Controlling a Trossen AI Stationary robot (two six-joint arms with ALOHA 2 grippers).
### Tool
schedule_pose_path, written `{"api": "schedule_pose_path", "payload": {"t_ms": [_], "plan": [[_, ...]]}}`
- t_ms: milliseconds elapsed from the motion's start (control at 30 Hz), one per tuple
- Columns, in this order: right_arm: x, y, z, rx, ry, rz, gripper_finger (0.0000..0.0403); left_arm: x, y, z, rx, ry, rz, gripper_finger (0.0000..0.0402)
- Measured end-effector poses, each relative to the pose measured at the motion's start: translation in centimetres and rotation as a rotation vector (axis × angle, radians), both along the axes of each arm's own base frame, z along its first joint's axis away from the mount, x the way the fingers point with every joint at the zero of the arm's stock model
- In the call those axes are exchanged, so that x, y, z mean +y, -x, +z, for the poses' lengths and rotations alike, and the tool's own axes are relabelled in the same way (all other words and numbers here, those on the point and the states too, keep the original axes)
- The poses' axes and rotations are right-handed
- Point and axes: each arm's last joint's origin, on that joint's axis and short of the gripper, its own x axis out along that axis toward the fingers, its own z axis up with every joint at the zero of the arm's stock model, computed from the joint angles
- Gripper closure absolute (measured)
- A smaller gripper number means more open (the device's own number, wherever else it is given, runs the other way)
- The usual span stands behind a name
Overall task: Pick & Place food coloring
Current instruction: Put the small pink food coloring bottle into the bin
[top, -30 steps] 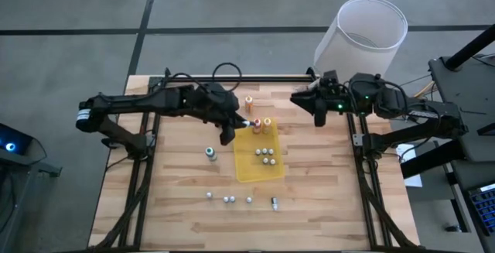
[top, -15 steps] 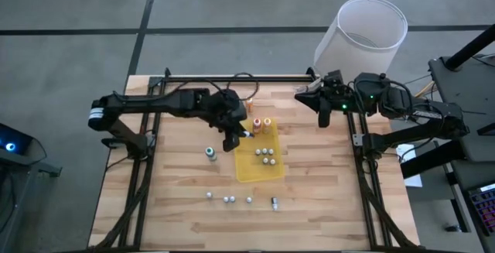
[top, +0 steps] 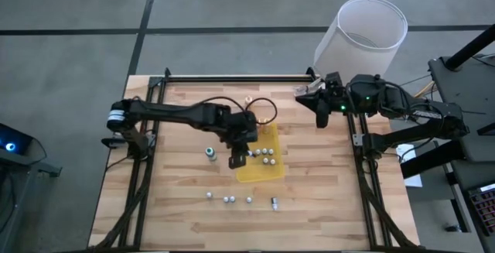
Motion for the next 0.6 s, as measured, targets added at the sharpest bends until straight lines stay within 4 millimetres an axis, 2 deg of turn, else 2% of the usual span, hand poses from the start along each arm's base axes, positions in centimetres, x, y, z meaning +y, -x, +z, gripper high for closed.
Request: {"api": "schedule_pose_path", "payload": {"t_ms": [233, 600], "plan": [[0.0, 0.0, -0.1, 0.005, -0.010, -0.003, 0.0394, 0.1, -2.1, 0.3, 0.068, -0.034, -0.016, 0.0371], [0.0, 0.1, -0.5, 0.051, -0.007, 0.000, 0.0394, -0.4, -4.6, -2.1, 0.223, -0.119, -0.006, 0.0371]]}}
